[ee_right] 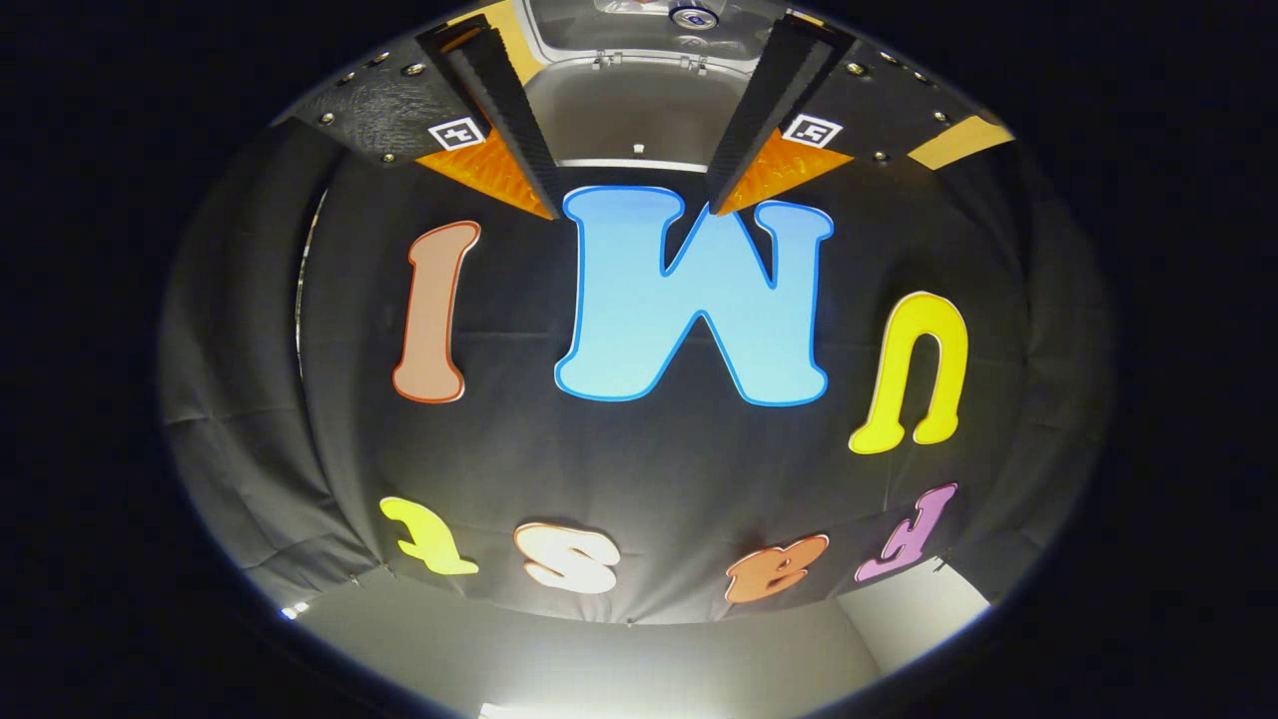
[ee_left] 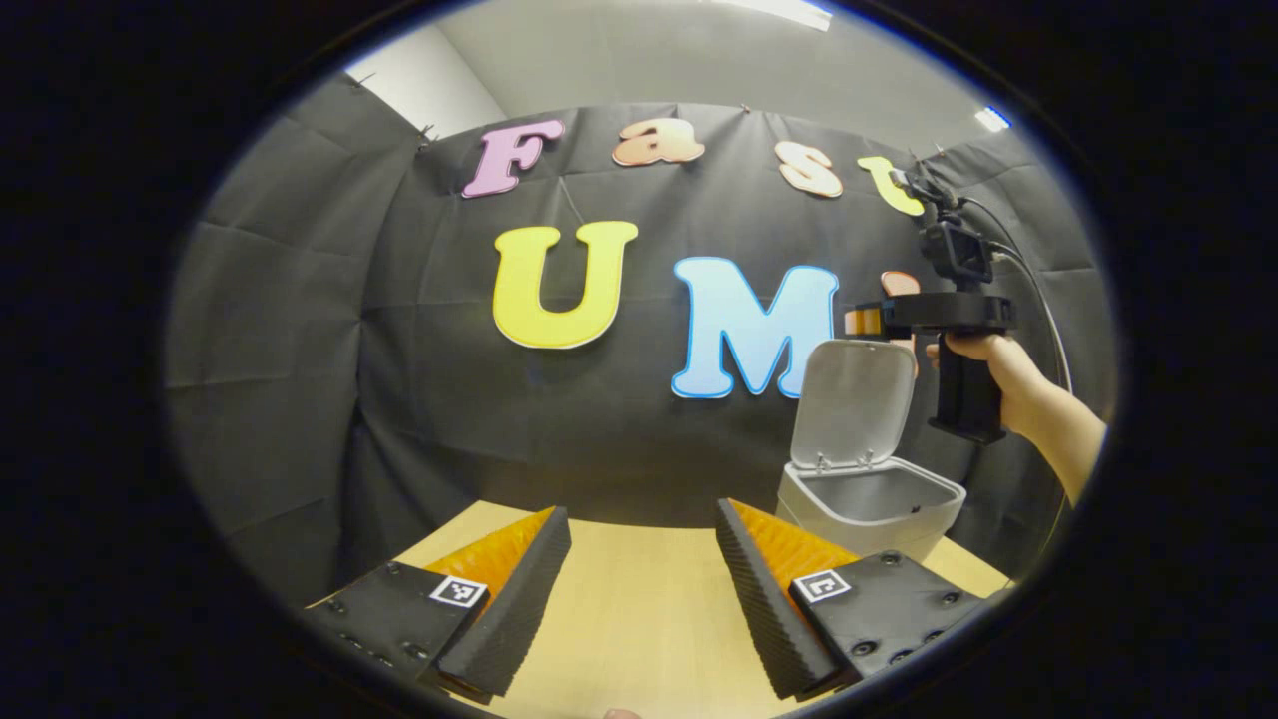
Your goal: Press the lid of the desktop garbage bin to open it, pick up the crumpled paper on the desktop and throw it into the bin, then pick up the pop can on the desktop and drop it into the bin, and finally close the garbage bin lid.
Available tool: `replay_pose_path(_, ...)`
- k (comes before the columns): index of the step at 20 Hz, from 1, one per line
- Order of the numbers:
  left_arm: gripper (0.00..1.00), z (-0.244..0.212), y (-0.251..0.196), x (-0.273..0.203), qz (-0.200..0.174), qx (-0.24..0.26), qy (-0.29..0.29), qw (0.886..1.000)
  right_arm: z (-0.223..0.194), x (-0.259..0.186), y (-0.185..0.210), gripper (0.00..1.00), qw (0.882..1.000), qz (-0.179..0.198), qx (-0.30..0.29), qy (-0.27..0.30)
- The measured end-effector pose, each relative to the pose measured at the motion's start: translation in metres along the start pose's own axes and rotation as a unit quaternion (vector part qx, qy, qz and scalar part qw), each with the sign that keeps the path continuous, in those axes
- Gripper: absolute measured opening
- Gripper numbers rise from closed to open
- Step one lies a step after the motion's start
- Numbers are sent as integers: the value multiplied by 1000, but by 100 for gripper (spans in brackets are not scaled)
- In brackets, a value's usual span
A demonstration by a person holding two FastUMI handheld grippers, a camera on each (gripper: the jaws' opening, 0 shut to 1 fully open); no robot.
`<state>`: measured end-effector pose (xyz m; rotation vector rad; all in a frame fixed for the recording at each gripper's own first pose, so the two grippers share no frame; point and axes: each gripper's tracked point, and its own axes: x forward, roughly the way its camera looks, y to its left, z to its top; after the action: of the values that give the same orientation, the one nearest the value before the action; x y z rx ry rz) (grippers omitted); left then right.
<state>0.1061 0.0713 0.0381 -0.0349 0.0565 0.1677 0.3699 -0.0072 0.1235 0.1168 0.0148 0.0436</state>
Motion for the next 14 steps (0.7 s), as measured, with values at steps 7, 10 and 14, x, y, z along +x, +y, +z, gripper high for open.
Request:
replay_pose_path(7,95,-5,-3,-8,2,-7,-6,1000,-6,-11,1,94,1000,17,13,-2)
replay_pose_path(10,95,-9,-1,-13,4,-4,-12,1000,-10,-24,1,94,999,22,22,-6)
replay_pose_path(14,95,-12,3,-25,5,5,-10,1000,-17,-46,2,94,1000,21,20,-4)
